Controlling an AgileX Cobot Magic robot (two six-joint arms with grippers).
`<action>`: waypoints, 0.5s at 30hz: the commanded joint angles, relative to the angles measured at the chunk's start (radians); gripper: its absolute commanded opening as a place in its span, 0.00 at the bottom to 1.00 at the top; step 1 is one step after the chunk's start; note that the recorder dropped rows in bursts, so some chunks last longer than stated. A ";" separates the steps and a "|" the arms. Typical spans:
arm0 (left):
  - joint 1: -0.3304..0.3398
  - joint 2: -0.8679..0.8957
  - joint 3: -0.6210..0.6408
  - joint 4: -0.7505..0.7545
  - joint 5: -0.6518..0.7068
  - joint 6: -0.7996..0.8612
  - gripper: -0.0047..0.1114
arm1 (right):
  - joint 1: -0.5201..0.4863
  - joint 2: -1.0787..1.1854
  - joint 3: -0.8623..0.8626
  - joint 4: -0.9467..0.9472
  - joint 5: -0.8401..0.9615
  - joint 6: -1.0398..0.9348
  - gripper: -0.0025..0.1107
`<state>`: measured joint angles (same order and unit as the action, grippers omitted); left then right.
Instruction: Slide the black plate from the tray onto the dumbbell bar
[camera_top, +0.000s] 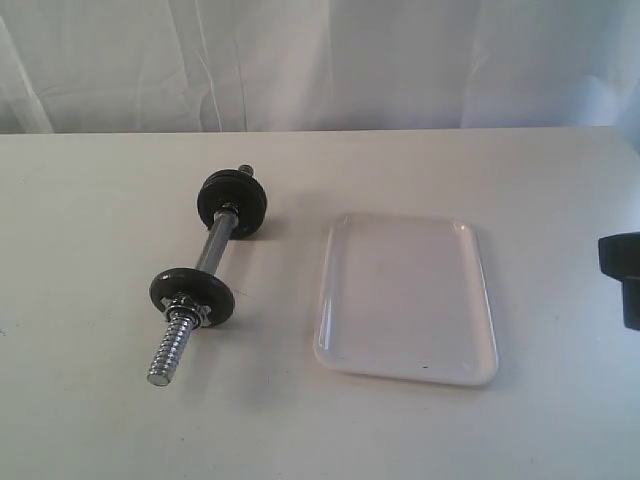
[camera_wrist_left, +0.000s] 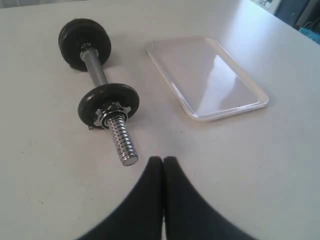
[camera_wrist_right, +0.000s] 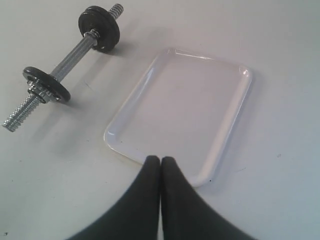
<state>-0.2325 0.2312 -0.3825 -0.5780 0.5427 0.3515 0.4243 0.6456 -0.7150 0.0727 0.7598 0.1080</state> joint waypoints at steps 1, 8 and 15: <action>0.000 -0.009 0.005 -0.011 -0.001 -0.008 0.04 | -0.006 -0.006 0.004 0.005 -0.002 0.005 0.02; 0.033 -0.131 0.189 0.087 -0.280 0.071 0.04 | -0.006 -0.006 0.004 0.005 -0.006 0.005 0.02; 0.171 -0.231 0.281 0.173 -0.138 0.069 0.04 | -0.006 -0.007 0.004 0.006 -0.006 0.005 0.02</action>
<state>-0.0743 0.0052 -0.1093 -0.4436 0.3252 0.4224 0.4243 0.6420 -0.7150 0.0764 0.7598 0.1118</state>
